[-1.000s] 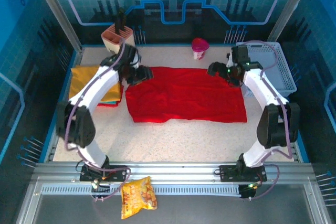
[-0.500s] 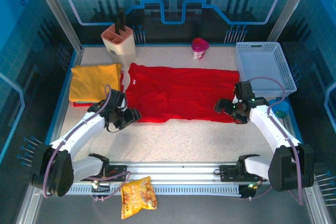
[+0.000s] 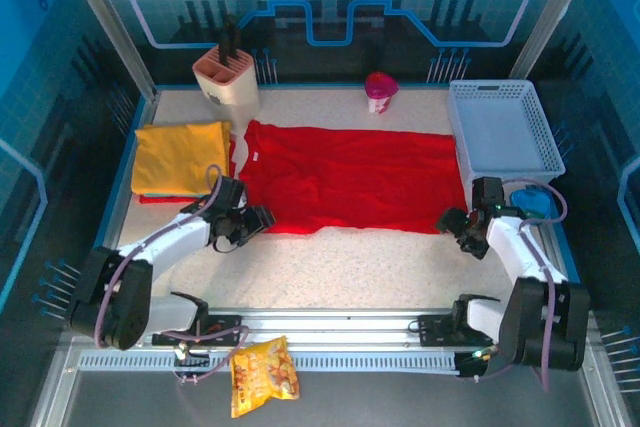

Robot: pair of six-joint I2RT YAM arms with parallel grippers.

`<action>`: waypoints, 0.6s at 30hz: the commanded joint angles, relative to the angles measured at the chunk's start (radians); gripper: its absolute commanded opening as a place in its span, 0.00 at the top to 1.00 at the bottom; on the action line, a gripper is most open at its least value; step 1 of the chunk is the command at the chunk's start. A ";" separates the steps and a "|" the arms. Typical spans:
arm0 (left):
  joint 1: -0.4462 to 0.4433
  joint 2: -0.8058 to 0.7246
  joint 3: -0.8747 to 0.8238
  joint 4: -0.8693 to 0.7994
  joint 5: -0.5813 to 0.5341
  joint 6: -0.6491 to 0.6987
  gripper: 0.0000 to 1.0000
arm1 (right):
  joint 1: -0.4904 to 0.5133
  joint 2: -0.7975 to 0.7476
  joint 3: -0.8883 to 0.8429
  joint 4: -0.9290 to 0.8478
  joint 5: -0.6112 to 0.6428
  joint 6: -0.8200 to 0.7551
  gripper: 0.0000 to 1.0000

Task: Fold and stack the t-shirts

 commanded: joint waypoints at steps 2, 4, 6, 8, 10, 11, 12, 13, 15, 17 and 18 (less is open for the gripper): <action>-0.013 0.056 0.057 0.075 0.001 -0.007 0.52 | -0.021 0.100 0.042 0.085 -0.032 -0.021 0.19; -0.013 0.070 0.065 0.081 0.003 -0.009 0.58 | -0.024 0.150 0.072 0.106 -0.050 -0.027 0.23; -0.014 0.076 0.078 0.074 0.007 -0.015 0.66 | -0.025 0.200 0.104 0.113 -0.059 -0.036 0.32; -0.014 0.074 0.102 0.045 0.011 -0.014 0.73 | -0.028 0.237 0.128 0.119 -0.066 -0.044 0.42; -0.012 0.065 0.131 0.008 0.015 -0.011 0.80 | -0.032 0.263 0.146 0.124 -0.073 -0.052 0.53; -0.012 0.061 0.153 -0.022 0.022 -0.008 0.85 | -0.034 0.277 0.156 0.124 -0.075 -0.055 0.63; -0.012 0.056 0.176 -0.049 0.028 -0.006 0.90 | -0.035 0.286 0.162 0.127 -0.077 -0.058 0.68; -0.012 0.054 0.198 -0.065 0.039 -0.008 0.92 | -0.038 0.294 0.165 0.131 -0.077 -0.058 0.71; -0.012 0.058 0.244 -0.085 0.069 -0.018 0.97 | -0.040 0.309 0.176 0.135 -0.086 -0.063 0.83; -0.012 0.073 0.283 -0.095 0.079 -0.016 1.00 | -0.041 0.319 0.184 0.141 -0.093 -0.062 0.86; -0.012 0.087 0.304 -0.097 0.071 -0.011 1.00 | -0.040 0.322 0.186 0.145 -0.098 -0.061 0.87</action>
